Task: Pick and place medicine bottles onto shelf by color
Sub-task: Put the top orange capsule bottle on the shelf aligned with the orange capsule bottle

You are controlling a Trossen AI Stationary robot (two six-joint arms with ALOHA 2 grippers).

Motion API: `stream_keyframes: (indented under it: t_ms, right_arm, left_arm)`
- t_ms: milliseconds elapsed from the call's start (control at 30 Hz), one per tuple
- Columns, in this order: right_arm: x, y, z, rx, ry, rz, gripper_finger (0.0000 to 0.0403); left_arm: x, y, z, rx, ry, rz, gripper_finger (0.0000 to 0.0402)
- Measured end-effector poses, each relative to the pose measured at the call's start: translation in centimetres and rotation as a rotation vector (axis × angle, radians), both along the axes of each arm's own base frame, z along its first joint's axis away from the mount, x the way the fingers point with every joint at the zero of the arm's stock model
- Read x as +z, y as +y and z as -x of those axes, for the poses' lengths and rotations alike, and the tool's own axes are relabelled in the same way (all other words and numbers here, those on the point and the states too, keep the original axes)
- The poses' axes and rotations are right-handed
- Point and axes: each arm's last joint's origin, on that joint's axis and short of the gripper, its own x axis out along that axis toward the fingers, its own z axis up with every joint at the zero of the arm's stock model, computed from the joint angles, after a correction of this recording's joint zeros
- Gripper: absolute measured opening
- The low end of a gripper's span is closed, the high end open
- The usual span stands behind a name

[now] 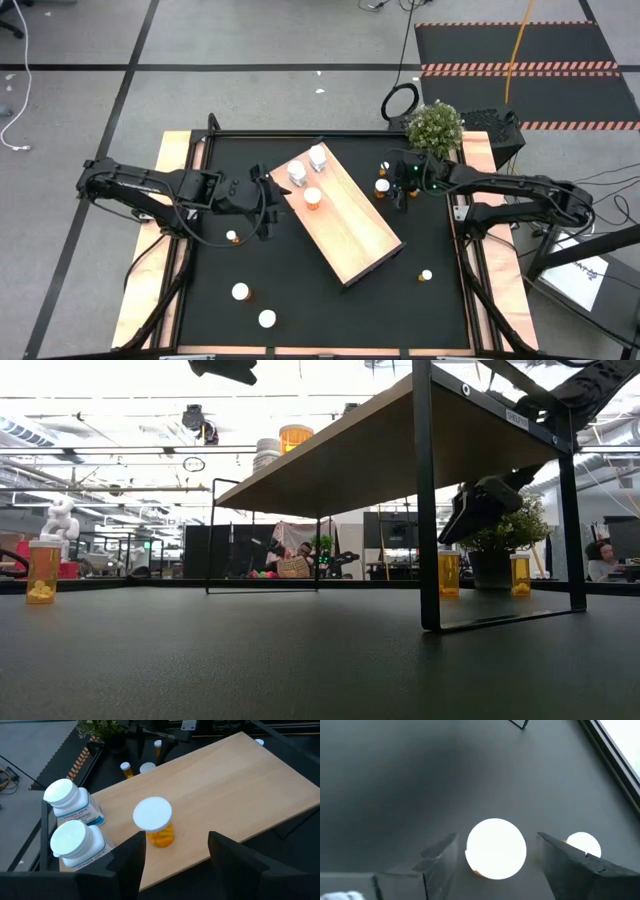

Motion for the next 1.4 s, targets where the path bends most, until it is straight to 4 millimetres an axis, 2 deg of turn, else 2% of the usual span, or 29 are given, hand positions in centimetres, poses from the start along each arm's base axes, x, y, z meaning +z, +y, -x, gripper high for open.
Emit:
stream_keyframes:
  t_ms: [567,1100,1400]
  right_arm:
    - [-0.9,0.2,0.4,-0.001,-0.01,-0.028,0.0262]
    - [-2.4,-0.6,-0.9,-0.001,0.002,-0.022,0.0255]
    - [-1.9,-0.5,-0.7,-0.032,-0.022,-0.024,0.0234]
  left_arm:
    - [0.0,0.0,0.0,-0.012,0.005,-0.017,0.0214]
    - [0.0,0.0,0.0,-0.019,0.007,-0.026,0.0214]
    - [0.0,0.0,0.0,-0.025,0.008,-0.035,0.0214]
